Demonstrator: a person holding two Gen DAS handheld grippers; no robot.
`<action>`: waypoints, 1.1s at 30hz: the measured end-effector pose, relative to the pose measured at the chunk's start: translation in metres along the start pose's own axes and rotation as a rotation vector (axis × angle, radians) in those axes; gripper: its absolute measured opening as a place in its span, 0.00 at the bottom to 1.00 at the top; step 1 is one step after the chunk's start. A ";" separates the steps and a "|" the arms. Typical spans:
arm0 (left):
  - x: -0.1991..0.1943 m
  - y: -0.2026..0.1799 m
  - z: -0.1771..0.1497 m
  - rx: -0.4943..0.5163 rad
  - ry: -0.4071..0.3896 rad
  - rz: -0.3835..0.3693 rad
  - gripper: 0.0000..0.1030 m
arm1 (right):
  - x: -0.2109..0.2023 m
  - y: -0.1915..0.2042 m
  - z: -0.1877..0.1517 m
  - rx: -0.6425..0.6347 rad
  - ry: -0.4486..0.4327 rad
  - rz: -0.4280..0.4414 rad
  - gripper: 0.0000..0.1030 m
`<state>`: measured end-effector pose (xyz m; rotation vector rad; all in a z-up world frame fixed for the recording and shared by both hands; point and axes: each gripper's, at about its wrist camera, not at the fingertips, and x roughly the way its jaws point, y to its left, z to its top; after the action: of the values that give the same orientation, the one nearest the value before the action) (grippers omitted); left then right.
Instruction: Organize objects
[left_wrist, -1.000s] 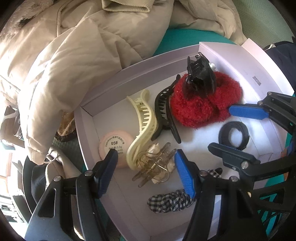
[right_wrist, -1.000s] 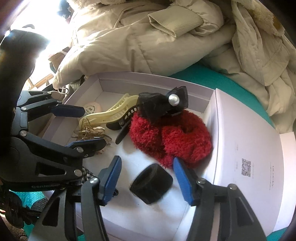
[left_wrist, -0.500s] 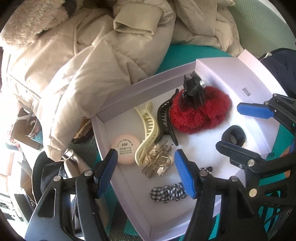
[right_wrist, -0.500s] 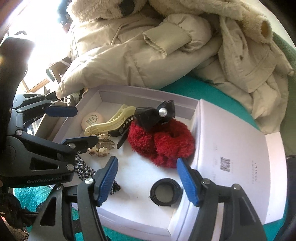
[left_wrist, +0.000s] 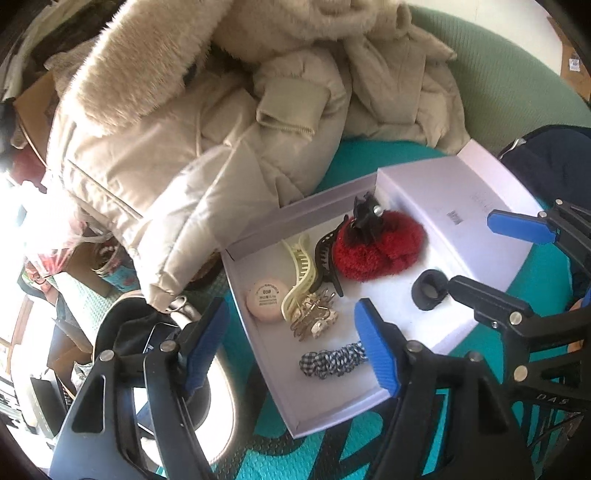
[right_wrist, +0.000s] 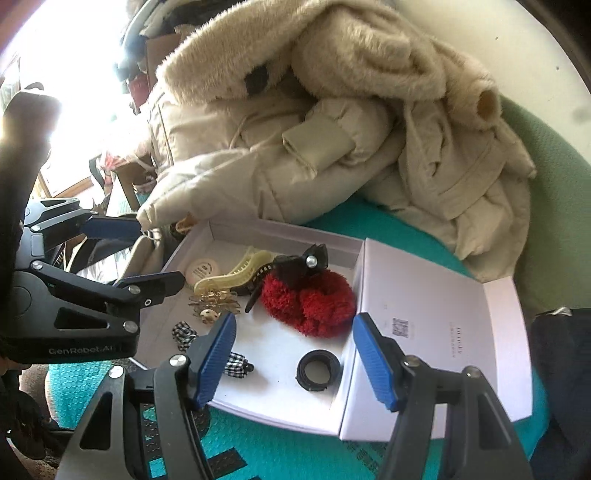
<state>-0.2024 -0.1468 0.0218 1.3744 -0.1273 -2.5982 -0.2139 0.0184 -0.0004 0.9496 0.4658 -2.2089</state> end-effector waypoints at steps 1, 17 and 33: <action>-0.008 0.000 -0.001 -0.005 -0.012 -0.001 0.67 | -0.005 0.001 0.000 0.000 -0.007 -0.002 0.64; -0.096 0.000 -0.045 -0.045 -0.105 -0.006 0.71 | -0.087 0.026 -0.030 0.014 -0.099 -0.037 0.64; -0.152 -0.002 -0.114 -0.114 -0.129 0.016 0.71 | -0.134 0.059 -0.081 0.039 -0.132 -0.041 0.64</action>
<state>-0.0249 -0.1099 0.0801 1.1631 -0.0084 -2.6357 -0.0644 0.0809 0.0418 0.8152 0.3855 -2.3084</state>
